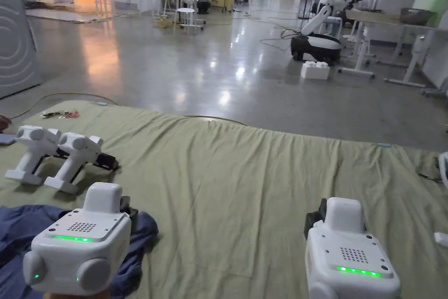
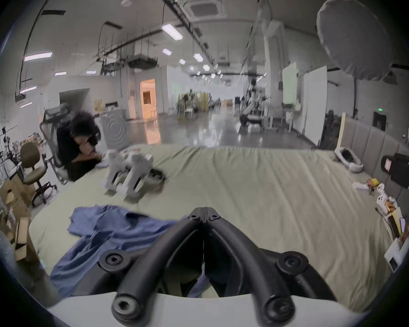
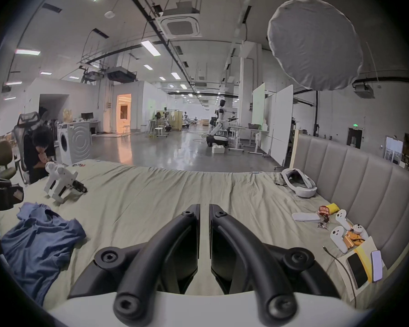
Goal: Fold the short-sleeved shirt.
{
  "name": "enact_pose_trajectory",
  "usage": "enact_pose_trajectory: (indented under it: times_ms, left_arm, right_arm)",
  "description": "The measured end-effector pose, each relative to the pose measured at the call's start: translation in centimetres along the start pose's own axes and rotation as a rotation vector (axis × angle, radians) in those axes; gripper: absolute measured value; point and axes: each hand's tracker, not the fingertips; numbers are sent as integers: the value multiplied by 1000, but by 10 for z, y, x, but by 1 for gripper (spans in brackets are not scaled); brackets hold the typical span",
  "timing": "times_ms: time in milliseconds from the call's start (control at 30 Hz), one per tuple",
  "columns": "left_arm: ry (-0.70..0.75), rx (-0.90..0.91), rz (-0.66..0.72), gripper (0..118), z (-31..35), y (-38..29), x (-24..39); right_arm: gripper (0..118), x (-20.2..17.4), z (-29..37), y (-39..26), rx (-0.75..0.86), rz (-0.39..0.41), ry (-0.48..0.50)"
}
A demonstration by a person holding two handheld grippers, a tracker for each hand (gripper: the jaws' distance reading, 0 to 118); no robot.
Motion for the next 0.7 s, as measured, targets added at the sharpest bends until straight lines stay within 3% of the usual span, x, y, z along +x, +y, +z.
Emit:
enact_pose_trajectory:
  times_ms: [133, 433, 467, 500, 533, 567, 700]
  left_arm:
    - [29, -142, 110, 2, -11, -22, -72]
    - [89, -505, 220, 5, -36, -66, -193]
    - [80, -524, 240, 20, -47, -72, -206]
    - [90, -535, 248, 45, -55, -77, -213]
    - [87, -556, 275, 63, -61, -81, -219]
    - [55, -571, 313, 75, -67, -84, -224]
    - [22, -611, 355, 76, -94, -98, -227]
  right_arm:
    - [10, -22, -2, -7, -29, 32, 55]
    - [10, -53, -17, -27, -104, 86, 115]
    - [10, -55, -19, -29, -114, 93, 120]
    - [10, -58, -17, -28, -122, 97, 121]
    - [10, -60, -16, -29, -129, 102, 126]
    - [10, -62, -17, -30, -135, 108, 126]
    - [10, -70, -18, -35, -154, 135, 125]
